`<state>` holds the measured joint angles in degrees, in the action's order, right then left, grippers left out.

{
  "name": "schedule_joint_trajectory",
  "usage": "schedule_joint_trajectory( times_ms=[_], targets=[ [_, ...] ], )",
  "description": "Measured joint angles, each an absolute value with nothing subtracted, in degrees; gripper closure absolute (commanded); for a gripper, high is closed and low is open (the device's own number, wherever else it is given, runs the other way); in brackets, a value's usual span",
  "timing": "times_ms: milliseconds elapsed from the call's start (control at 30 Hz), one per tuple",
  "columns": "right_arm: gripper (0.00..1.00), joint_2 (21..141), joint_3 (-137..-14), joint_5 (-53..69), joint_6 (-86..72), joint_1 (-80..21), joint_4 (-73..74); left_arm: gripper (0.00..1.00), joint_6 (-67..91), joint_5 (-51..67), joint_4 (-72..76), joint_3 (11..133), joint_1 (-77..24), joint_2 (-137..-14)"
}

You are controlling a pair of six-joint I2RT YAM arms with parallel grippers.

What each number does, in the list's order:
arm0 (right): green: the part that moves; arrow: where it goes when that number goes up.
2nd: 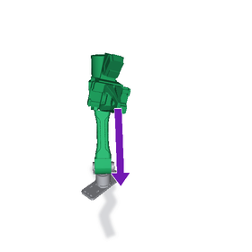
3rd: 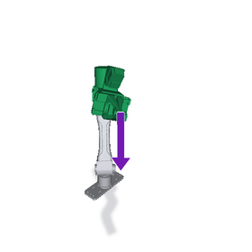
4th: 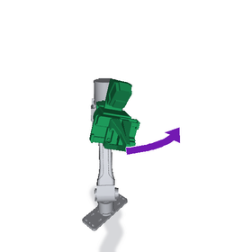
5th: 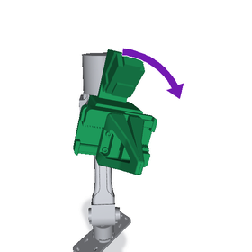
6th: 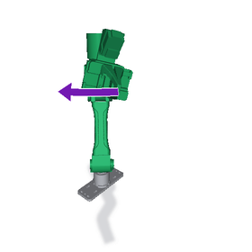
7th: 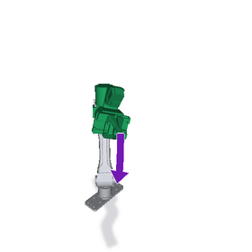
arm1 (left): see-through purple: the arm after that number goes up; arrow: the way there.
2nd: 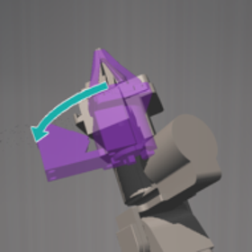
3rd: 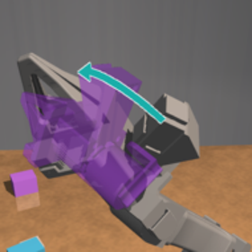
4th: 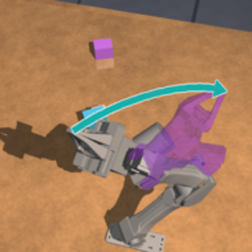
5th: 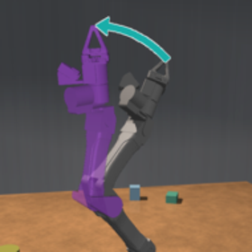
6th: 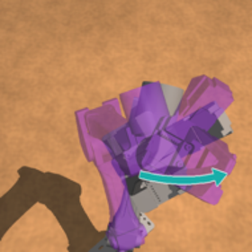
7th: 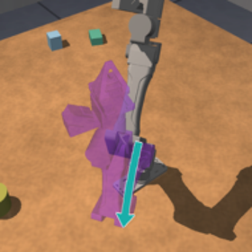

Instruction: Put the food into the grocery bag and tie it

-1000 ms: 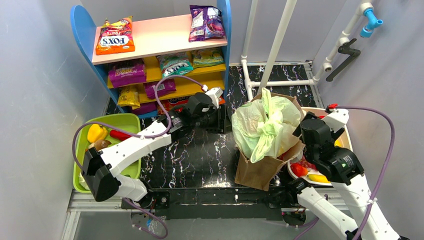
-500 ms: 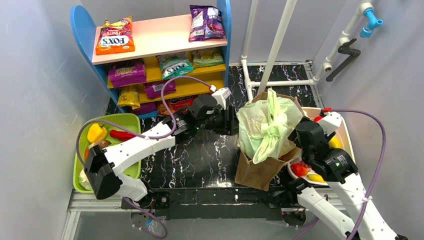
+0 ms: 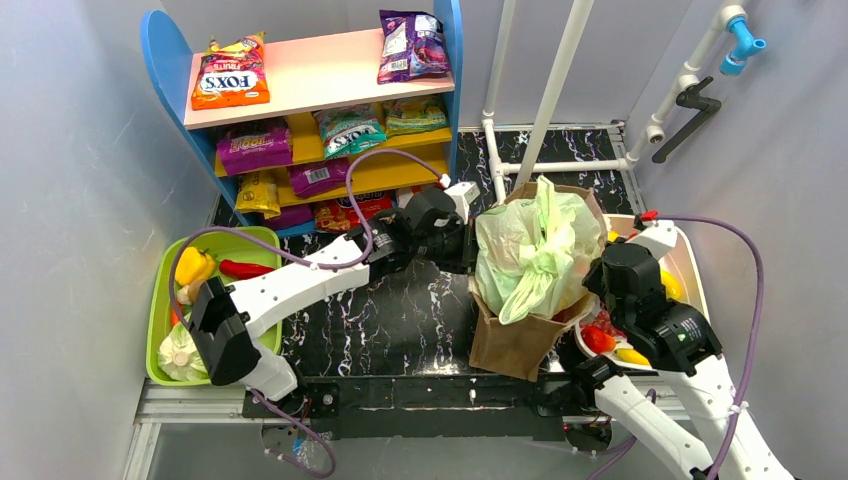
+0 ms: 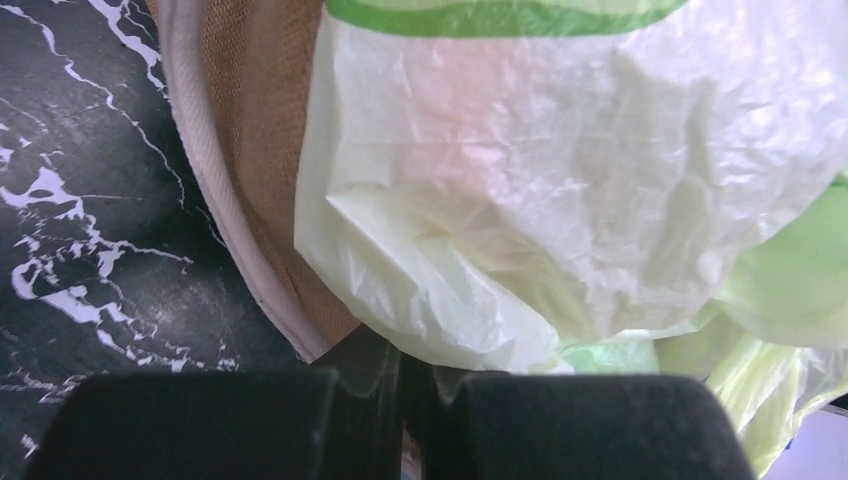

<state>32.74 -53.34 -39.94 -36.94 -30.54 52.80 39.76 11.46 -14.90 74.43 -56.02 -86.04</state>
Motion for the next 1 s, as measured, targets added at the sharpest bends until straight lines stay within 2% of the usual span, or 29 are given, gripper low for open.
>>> schedule_joint_trajectory(
  times_ms=[267, 500, 767, 1000],
  targets=[
    [0.99, 38.2, -56.7, -17.9, -28.2, -30.2, 44.4, 1.0, 30.3, 6.9, -36.0, 89.9, -56.5, -87.4],
    [0.99, 51.3, -60.6, -2.6, -27.0, -32.1, 36.1, 1.0, 24.6, -0.9, -48.1, 92.2, -56.4, -85.9],
    [0.99, 59.0, -64.2, 0.0, -26.6, -38.8, 28.6, 1.0, 24.1, -10.7, -51.7, 84.9, -56.3, -76.1],
    [0.99, 64.2, -64.7, -0.8, -26.2, -42.4, 24.2, 0.98, 22.9, -16.9, -53.1, 83.2, -56.1, -69.6]
  ],
)
